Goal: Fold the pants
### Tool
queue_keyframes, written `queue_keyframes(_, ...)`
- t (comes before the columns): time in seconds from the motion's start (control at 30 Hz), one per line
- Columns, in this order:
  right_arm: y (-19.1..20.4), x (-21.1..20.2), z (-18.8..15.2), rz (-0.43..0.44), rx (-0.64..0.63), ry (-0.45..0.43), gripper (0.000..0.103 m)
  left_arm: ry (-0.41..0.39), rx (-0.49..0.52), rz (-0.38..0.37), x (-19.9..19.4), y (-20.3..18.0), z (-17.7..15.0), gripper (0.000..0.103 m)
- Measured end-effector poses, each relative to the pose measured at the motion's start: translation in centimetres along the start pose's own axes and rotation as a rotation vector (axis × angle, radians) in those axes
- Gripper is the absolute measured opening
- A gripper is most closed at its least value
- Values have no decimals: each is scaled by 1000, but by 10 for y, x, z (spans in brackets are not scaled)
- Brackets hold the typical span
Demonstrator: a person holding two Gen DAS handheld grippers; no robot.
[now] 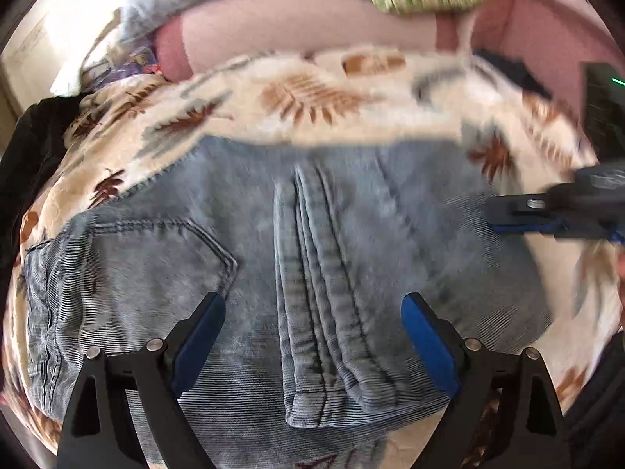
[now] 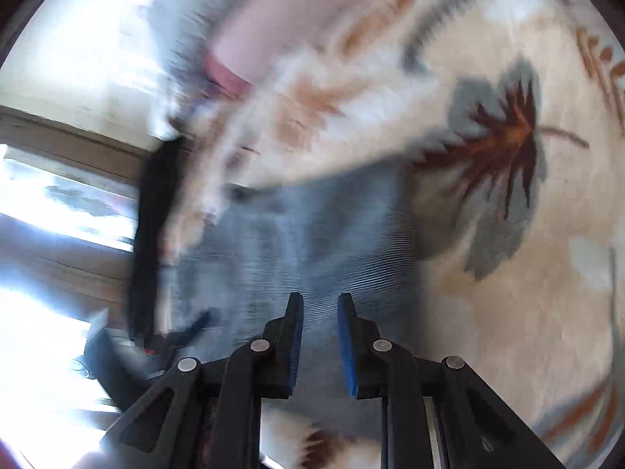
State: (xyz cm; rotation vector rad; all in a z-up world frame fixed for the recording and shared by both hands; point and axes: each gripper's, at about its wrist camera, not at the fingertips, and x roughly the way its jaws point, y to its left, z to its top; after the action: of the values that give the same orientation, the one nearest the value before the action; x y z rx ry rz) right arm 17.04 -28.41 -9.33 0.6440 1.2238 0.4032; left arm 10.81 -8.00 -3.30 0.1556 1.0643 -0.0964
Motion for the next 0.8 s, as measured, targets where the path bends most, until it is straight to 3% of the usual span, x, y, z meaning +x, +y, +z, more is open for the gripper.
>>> queue_keyframes(0.07,-9,-7,-1,100,70,-21,13,9,-21,-25,5,5,-3,92)
queue_keyframes(0.2,1,-22,7,163,27,-67,16,-54,-41,-74,-18,12,-1,92)
queue_keyframes(0.3,-7,1,23,89,63,-36,22,3,26,-19,2,1,-3,92)
queue_keyframes(0.33,-11,3,24,127,108,-30,22,25,25,-26,11,0,-6,93)
queue_keyframes(0.47,14,-11,31,169,23,-73,24,-20,-33,-65,-1,12,-4,92)
queue_keyframes(0.57,9,7,49,61,23,-67,28,5,10,-54,12,3,-5,94)
queue_keyframes(0.63,0,17,56,80,65,-32,27,2,-15,-62,14,4,-4,94)
queue_keyframes(0.8,20,-12,52,117,-8,-100,31,-46,-46,-76,-2,7,-2,93)
